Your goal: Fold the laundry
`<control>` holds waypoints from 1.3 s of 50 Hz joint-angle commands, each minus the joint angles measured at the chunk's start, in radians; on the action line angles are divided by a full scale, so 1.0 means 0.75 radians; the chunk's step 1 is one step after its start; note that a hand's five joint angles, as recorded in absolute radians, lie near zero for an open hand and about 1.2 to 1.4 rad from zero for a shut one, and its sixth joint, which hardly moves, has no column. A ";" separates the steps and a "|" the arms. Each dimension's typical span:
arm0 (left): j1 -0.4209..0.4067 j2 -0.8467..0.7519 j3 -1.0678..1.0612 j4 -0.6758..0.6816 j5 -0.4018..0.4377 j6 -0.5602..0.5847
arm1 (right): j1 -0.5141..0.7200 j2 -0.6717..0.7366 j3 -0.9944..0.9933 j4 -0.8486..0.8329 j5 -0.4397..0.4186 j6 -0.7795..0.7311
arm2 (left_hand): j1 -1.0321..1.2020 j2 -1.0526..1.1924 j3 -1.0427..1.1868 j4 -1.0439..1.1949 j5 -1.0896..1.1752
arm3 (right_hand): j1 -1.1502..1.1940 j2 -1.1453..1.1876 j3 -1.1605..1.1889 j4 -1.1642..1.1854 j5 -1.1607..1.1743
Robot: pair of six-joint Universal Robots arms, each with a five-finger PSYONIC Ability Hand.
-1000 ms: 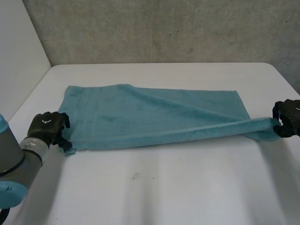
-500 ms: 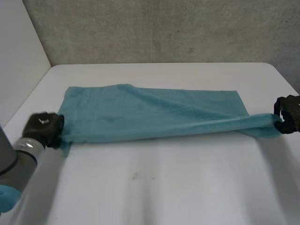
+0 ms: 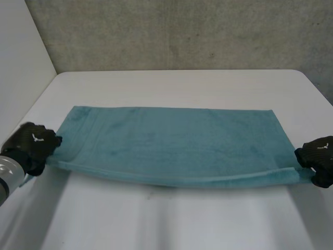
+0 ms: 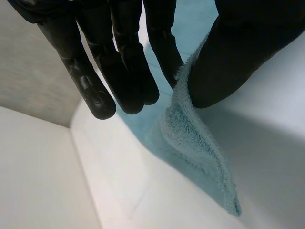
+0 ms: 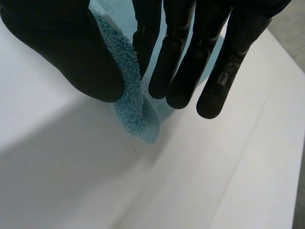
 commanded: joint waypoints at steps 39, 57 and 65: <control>-0.223 -1.390 1.332 0.714 0.163 0.008 | 0.437 1.016 -1.054 -0.821 0.549 0.269 | -1.078 -1.142 -1.132 -1.136 -1.043 | -1.026 -1.338 -1.352 -1.358 -1.298; -0.205 -0.909 0.923 0.696 0.224 -0.045 | 0.451 0.547 -0.760 -0.785 0.523 0.363 | -1.304 -1.368 -1.358 -1.362 -1.269 | -1.026 -1.338 -1.352 -1.358 -1.298; -0.070 -0.662 0.714 0.543 0.257 -0.282 | 0.429 0.343 -0.581 -0.658 0.386 0.464 | -1.295 -1.359 -1.349 -1.353 -1.260 | -1.026 -1.338 -1.352 -1.358 -1.298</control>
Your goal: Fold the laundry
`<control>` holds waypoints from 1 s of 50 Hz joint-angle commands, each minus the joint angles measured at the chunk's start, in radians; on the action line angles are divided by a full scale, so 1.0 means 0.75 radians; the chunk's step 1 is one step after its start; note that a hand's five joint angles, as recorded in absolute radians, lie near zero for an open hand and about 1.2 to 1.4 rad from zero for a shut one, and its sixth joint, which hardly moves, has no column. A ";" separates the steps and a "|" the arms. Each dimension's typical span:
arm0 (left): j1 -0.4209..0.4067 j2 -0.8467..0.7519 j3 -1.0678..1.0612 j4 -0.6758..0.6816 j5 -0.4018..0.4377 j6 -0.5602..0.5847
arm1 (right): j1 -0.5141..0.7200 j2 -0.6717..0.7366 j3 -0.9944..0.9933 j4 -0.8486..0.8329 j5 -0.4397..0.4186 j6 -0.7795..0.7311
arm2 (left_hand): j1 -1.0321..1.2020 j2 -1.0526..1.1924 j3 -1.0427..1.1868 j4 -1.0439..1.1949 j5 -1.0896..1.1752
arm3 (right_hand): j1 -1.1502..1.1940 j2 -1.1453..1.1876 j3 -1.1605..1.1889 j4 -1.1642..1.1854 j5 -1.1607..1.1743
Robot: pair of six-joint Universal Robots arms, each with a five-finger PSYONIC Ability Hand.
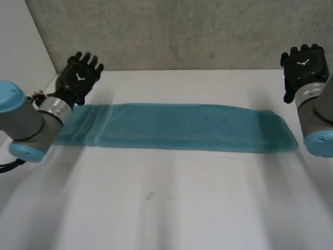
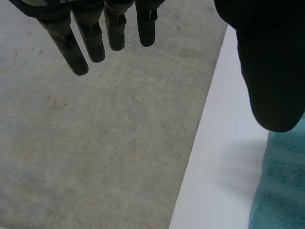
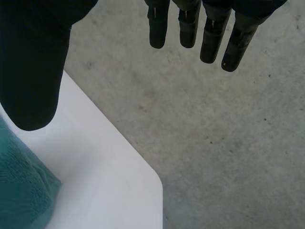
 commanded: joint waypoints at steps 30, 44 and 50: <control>-0.024 0.565 -0.676 -0.246 -0.280 -0.848 | -0.382 -0.023 0.363 0.322 -0.552 0.203 | 0.016 0.016 0.000 0.013 -0.008 | 0.394 0.378 0.387 0.358 0.350; -0.024 0.553 -0.717 -0.148 -0.288 -0.846 | -0.376 0.098 0.332 0.211 -0.548 0.166 | 0.008 0.008 -0.008 0.005 -0.016 | 0.613 0.597 0.606 0.577 0.569; -0.024 0.534 -0.719 -0.148 -0.291 -0.846 | -0.374 0.131 0.316 0.209 -0.539 0.104 | 0.004 0.004 -0.012 0.001 -0.020 | 0.719 0.702 0.712 0.683 0.675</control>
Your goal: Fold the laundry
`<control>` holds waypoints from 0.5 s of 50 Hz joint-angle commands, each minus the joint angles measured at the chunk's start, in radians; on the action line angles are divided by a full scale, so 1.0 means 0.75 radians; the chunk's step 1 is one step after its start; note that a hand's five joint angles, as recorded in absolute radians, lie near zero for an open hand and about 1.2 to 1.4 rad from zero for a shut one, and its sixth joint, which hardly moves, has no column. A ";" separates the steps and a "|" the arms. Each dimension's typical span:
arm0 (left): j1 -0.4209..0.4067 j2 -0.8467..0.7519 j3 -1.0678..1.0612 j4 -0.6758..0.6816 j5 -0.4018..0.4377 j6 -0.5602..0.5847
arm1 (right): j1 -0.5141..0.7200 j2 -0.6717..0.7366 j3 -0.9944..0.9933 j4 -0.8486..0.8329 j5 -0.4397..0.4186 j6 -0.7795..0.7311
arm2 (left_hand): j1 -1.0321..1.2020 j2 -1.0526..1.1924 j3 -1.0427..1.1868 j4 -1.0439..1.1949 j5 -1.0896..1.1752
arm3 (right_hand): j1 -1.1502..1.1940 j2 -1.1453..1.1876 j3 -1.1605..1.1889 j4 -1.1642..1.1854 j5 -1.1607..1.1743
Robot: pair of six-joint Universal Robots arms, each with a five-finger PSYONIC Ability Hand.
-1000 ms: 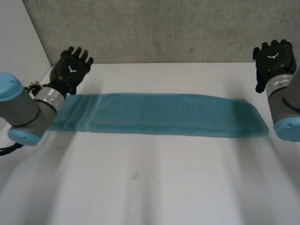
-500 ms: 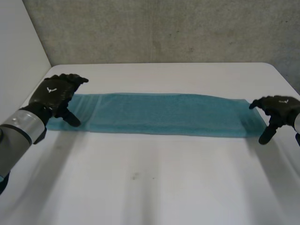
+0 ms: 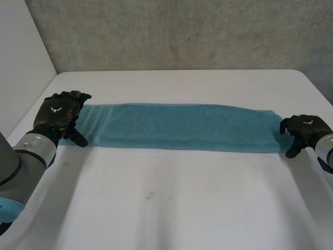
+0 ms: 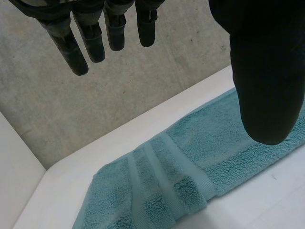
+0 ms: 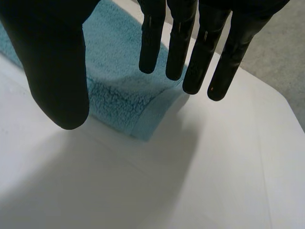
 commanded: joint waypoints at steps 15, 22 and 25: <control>-0.007 -0.019 -0.011 0.003 0.002 0.002 | -0.001 0.102 -0.093 0.006 0.010 -0.077 | 0.004 0.004 -0.012 0.001 -0.020 | 0.931 0.814 0.814 0.819 0.851; -0.007 -0.017 -0.016 0.003 0.002 0.002 | -0.003 0.131 -0.140 0.012 0.031 -0.077 | 0.004 0.004 -0.012 0.001 -0.020 | 1.203 1.086 1.087 1.091 1.124; -0.007 -0.017 -0.016 0.003 0.000 0.002 | -0.018 0.131 -0.175 0.023 0.065 -0.071 | 0.000 0.000 -0.016 -0.002 -0.024 | 1.203 1.086 1.087 1.091 1.124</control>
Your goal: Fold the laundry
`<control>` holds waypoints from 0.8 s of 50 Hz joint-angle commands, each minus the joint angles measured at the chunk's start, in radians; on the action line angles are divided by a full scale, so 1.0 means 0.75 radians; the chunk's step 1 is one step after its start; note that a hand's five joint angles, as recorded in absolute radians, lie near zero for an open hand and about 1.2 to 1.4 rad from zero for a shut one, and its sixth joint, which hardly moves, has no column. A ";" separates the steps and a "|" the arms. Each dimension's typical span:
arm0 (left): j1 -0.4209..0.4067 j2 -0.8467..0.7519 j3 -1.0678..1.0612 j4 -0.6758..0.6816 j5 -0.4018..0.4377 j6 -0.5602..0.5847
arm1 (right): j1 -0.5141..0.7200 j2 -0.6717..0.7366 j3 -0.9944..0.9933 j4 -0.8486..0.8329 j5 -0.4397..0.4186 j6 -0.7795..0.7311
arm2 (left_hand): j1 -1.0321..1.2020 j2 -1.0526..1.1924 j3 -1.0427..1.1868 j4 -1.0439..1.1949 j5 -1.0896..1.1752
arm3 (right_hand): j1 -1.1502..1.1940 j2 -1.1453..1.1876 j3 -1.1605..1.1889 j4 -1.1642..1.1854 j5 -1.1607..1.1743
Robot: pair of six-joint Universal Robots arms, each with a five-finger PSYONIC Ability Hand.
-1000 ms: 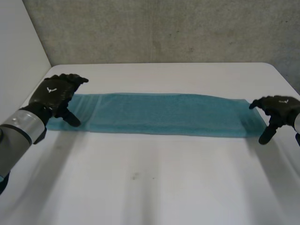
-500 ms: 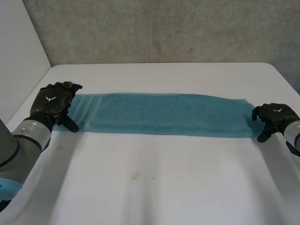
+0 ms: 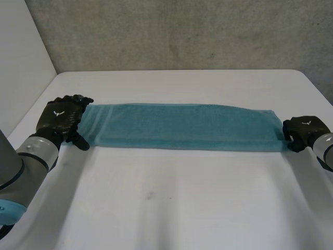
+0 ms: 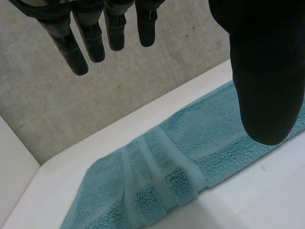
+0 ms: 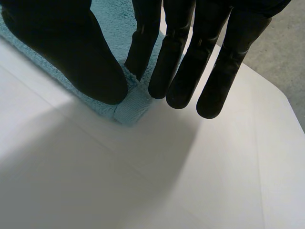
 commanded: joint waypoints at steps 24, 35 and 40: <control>-0.013 0.008 -0.004 -0.002 -0.002 0.000 | -0.231 -0.001 -0.100 0.036 0.022 -0.037 | 0.000 0.000 -0.016 -0.002 -0.024 | 0.013 -0.295 -0.298 -0.310 -0.246; -0.015 0.008 -0.012 0.000 0.000 0.000 | -0.233 0.030 -0.116 0.036 0.026 -0.055 | 0.000 0.000 -0.016 -0.002 -0.024 | -0.097 -0.404 -0.408 -0.419 -0.355; -0.015 0.008 -0.012 0.000 0.000 0.000 | -0.233 0.062 -0.126 0.030 0.033 -0.055 | 0.000 0.000 -0.016 -0.002 -0.024 | -0.065 -0.373 -0.377 -0.388 -0.324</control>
